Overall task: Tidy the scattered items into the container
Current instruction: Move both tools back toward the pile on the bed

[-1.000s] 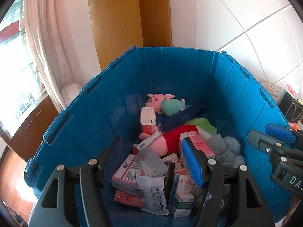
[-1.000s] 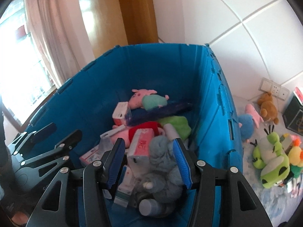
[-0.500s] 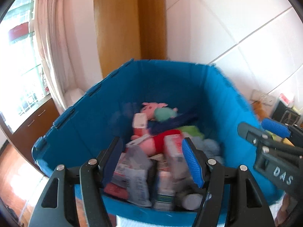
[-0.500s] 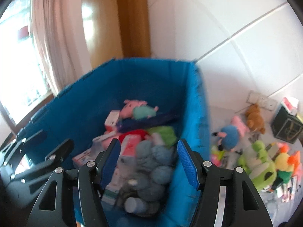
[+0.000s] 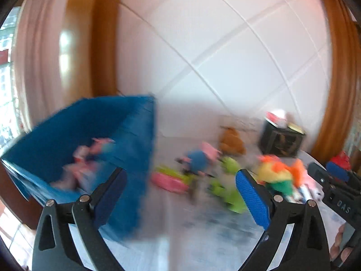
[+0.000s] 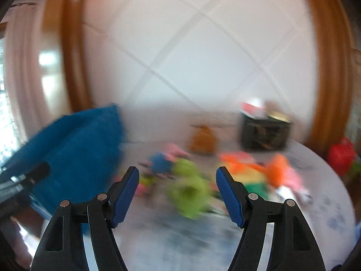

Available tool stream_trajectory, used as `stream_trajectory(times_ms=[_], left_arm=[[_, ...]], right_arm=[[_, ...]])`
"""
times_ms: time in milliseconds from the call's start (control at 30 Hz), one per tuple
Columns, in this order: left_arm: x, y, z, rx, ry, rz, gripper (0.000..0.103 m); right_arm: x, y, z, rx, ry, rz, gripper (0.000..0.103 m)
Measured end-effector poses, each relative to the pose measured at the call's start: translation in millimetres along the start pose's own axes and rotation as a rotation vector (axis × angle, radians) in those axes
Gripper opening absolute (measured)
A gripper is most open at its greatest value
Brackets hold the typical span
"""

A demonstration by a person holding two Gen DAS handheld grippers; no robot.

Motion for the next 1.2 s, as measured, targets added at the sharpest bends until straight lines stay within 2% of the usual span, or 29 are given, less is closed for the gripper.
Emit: stream_trajectory(times_ms=[100, 200, 267, 367, 467, 600, 633, 667, 733, 767, 933, 1200], left_arm=[[-3, -32, 67, 0.025, -0.039, -0.066, 0.098], [-2, -57, 118, 0.093, -0.066, -0.135, 0.098], [-1, -72, 145, 0.130, -0.071, -0.160, 0.098], [5, -92, 178, 0.184, -0.102, -0.212, 0.098], [19, -107, 207, 0.227, -0.121, -0.230, 0.098], [47, -126, 236, 0.251, -0.167, -0.288, 0.098], [54, -130, 242, 0.258, -0.178, -0.296, 0.098], [61, -134, 249, 0.268, -0.179, -0.300, 0.094], [75, -144, 266, 0.299, -0.173, -0.331, 0.083], [81, -148, 274, 0.308, -0.183, -0.353, 0.082], [111, -165, 317, 0.310, -0.192, -0.416, 0.082], [167, -184, 386, 0.259, -0.132, -0.486, 0.082]], right_arm=[[-24, -34, 87, 0.069, -0.080, -0.056, 0.071], [-42, -66, 160, 0.171, -0.141, -0.124, 0.071], [-51, -85, 195, 0.205, -0.165, -0.160, 0.071], [-57, -107, 227, 0.253, -0.187, -0.193, 0.071], [-53, -127, 248, 0.294, -0.228, -0.234, 0.071], [-42, -145, 258, 0.295, -0.237, -0.294, 0.069], [-37, -147, 260, 0.285, -0.233, -0.301, 0.058], [-31, -149, 261, 0.272, -0.235, -0.312, 0.052], [-17, -153, 266, 0.279, -0.224, -0.336, 0.030], [-7, -157, 270, 0.295, -0.203, -0.361, 0.027], [35, -164, 288, 0.301, -0.138, -0.408, 0.027], [104, -163, 313, 0.205, -0.006, -0.481, 0.027]])
Point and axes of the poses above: each gripper's, at about its wrist camera, not at the fingertips, and x roughly the way its jaws point, z to its right, y to its top, the point moved 3 cm from there along x, roughly the way its jaws point, and after that the axes turned 13 degrees about y, right-handed, at the moved point
